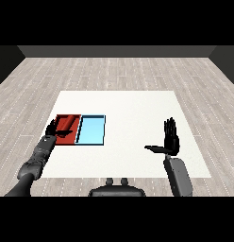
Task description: Pick the red can and put it in the red box
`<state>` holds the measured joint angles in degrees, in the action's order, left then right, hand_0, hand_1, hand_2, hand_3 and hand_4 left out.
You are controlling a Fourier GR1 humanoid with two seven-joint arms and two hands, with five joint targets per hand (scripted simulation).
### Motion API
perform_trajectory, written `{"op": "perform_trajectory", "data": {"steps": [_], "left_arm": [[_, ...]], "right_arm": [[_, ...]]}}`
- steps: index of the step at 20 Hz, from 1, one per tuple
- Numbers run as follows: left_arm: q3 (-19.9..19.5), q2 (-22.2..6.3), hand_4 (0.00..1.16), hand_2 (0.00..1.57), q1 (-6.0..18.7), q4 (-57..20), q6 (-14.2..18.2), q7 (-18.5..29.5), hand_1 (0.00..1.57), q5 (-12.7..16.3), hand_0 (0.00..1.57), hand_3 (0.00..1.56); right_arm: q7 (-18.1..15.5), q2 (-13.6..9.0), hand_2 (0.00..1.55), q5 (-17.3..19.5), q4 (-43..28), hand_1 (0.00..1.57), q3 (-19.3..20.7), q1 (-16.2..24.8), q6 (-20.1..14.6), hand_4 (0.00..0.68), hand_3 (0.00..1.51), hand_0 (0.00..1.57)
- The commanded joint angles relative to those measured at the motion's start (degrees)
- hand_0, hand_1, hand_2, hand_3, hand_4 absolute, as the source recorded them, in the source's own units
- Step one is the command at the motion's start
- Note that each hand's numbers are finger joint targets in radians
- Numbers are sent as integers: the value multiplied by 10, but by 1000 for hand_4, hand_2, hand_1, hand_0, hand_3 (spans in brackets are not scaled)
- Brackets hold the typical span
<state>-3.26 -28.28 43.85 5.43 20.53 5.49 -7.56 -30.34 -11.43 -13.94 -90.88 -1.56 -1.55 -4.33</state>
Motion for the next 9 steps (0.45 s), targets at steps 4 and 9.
{"op": "perform_trajectory", "data": {"steps": [4, 9], "left_arm": [[-135, 38, 0, 0, -19, 146, -12, 240, 0, 141, 0, 0], [-136, 70, 0, 0, -41, 255, -103, 341, 0, 170, 0, 0]], "right_arm": [[-7, 9, 0, 2, -8, 0, -19, 15, 12, 0, 0, 0], [-9, -10, 0, -15, 1, 0, 2, 4, 37, 0, 0, 0]]}}
